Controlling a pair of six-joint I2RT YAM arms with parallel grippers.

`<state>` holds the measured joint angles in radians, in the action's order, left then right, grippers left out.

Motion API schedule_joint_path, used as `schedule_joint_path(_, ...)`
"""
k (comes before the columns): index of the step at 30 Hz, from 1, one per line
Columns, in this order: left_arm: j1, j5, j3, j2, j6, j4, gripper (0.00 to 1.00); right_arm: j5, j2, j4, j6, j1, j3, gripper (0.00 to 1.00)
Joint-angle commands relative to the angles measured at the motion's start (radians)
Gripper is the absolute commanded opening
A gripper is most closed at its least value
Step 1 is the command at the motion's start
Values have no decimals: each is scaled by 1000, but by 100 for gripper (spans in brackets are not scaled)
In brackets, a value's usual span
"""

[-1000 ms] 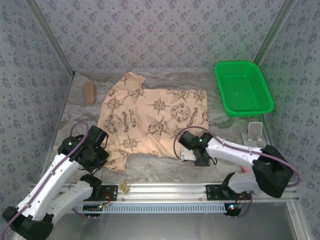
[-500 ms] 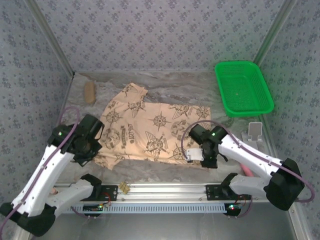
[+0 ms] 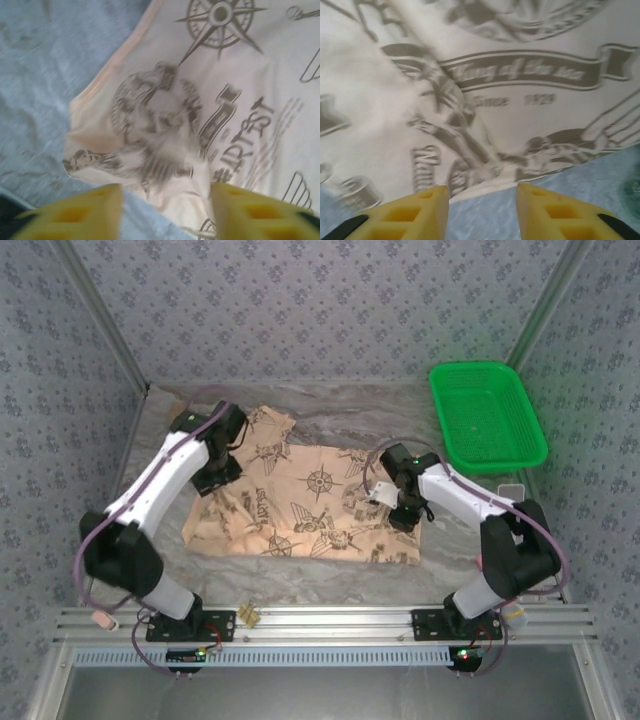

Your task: Fold the inside-out t-shirt

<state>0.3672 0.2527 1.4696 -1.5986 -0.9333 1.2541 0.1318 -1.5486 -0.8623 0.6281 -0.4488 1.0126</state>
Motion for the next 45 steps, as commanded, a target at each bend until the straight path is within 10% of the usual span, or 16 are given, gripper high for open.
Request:
schedule_joint_path(1, -30, -17, 77, -82, 115, -82, 100, 100, 28, 89, -142, 5, 23, 45)
schedule_joint_path(10, -97, 154, -262, 238, 37, -201, 100, -221, 293, 418, 84, -264, -137, 53)
schedule_joint_path(18, -266, -60, -507, 278, -93, -171, 48, -355, -141, 1210, -152, -514, -17, 54)
schedule_joint_path(34, -280, -47, -647, 48, -158, -204, 32, -399, -678, 1099, -148, -661, 467, 59)
schedule_joint_path(37, -290, 0, -659, 19, -182, -185, 31, -300, -708, 1096, -169, -658, 488, 47)
schedule_joint_path(41, -313, 1, -667, 5, -175, -182, 30, -259, -716, 1058, -229, -626, 515, 4)
schedule_joint_path(45, -315, 2, -681, 20, -176, -193, 30, -263, -676, 1103, -301, -600, 482, 0)
